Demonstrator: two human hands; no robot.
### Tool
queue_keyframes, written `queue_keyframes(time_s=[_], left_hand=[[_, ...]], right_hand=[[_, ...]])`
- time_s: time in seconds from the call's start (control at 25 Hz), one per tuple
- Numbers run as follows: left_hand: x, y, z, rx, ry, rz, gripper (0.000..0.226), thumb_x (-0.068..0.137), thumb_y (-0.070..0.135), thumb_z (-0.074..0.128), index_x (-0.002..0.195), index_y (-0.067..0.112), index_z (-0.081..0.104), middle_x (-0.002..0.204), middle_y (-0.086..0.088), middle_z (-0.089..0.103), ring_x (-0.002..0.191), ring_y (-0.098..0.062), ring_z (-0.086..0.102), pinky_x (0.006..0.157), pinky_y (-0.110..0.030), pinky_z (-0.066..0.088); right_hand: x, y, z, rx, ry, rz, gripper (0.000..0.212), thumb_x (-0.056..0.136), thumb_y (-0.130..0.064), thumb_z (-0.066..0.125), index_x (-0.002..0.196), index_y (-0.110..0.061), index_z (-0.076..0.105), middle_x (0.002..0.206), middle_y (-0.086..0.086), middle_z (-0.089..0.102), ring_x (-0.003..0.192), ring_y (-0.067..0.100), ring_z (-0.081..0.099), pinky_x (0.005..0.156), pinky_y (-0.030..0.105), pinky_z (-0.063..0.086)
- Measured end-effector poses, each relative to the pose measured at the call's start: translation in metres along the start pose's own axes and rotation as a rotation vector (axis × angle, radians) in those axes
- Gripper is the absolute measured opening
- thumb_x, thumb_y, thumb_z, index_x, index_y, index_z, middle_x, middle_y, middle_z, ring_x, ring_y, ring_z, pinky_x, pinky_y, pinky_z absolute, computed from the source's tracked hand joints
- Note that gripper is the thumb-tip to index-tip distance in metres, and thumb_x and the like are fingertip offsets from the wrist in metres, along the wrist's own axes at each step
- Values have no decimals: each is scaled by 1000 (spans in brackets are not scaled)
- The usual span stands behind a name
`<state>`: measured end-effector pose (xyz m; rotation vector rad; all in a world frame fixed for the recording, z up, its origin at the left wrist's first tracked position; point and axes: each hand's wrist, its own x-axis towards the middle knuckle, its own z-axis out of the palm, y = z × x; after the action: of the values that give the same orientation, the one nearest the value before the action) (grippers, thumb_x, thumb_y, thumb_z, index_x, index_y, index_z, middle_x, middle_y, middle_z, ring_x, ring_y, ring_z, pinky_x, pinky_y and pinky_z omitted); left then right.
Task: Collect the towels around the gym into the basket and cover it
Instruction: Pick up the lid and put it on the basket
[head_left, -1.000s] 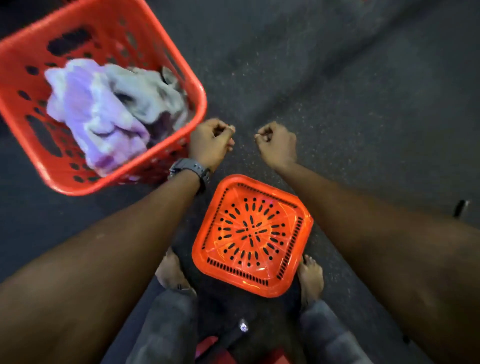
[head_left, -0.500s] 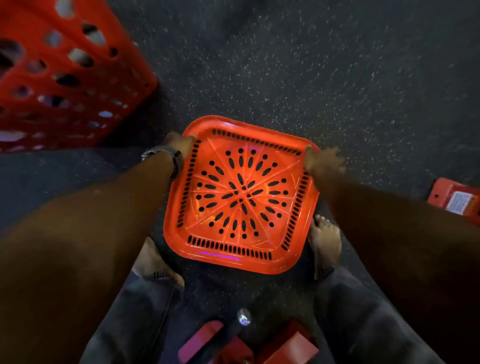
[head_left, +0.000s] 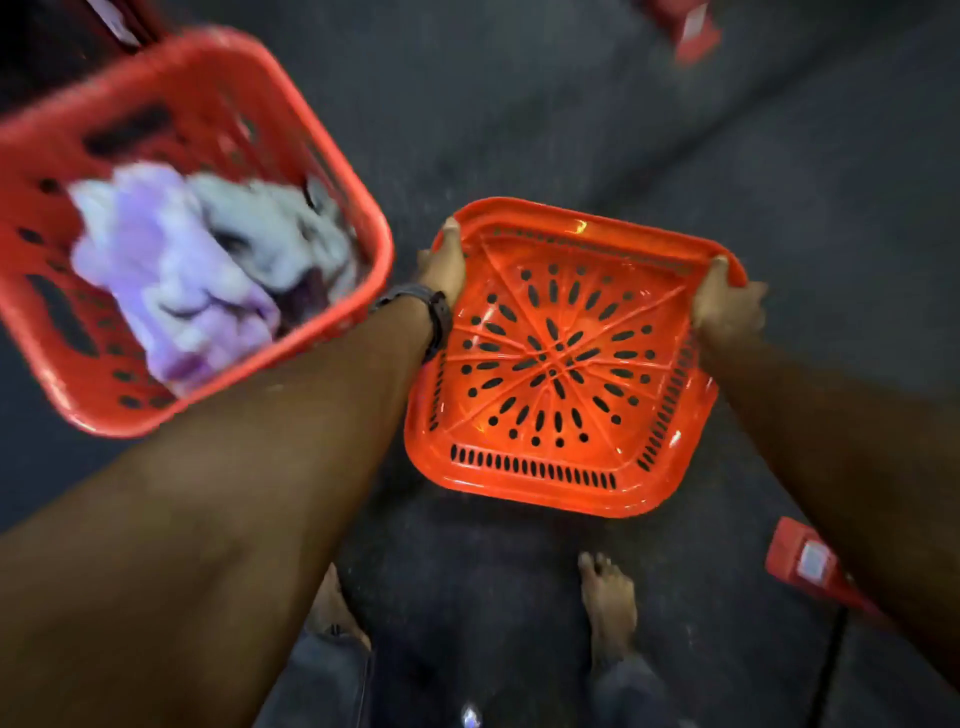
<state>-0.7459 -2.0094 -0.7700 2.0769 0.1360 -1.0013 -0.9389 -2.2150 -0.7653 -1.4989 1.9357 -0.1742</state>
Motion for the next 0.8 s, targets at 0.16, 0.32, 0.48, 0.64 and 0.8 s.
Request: queue_keyframes(time_s=[0.16, 0.32, 0.48, 0.64, 0.8], left_hand=[[-81, 140, -110, -511, -166, 152, 84, 97, 69, 13, 138, 10, 55, 136, -18, 64, 125, -28, 62, 102, -37, 52], [-146, 191, -264, -834, -135, 256, 98, 89, 77, 0, 130, 14, 62, 122, -17, 70, 112, -31, 68, 96, -45, 55], [-190, 169, -404, -1030, 1, 324, 41, 102, 36, 33, 91, 11, 64, 71, -6, 72, 65, -18, 69, 68, -25, 57], [-205, 89, -472, -818, 104, 324, 37, 87, -15, 32, 79, 17, 49, 57, -1, 60, 39, -7, 55, 36, -14, 42], [-176, -9, -464, -633, 191, 304, 76, 63, -37, 35, 122, 7, 52, 101, -15, 63, 83, -28, 58, 48, -25, 46]], right_hand=[[-69, -187, -95, 194, 12, -258, 72, 91, -68, 35, 139, -16, 51, 142, 17, 57, 133, 36, 52, 111, 42, 38], [-188, -322, -134, 501, -112, -425, 86, 87, -81, 27, 128, -15, 65, 134, 10, 66, 126, 30, 59, 107, 38, 43], [-307, -398, -130, 986, -643, -423, 49, 93, -59, 52, 101, -13, 65, 107, 10, 70, 99, 29, 71, 93, 40, 56], [-364, -384, -78, 594, -996, -618, 16, 98, -20, 51, 95, -11, 64, 92, 11, 68, 78, 21, 67, 82, 38, 51], [-361, -329, -6, -24, -921, -805, 48, 98, -44, 55, 120, -5, 71, 114, 11, 72, 97, 15, 69, 93, 32, 55]])
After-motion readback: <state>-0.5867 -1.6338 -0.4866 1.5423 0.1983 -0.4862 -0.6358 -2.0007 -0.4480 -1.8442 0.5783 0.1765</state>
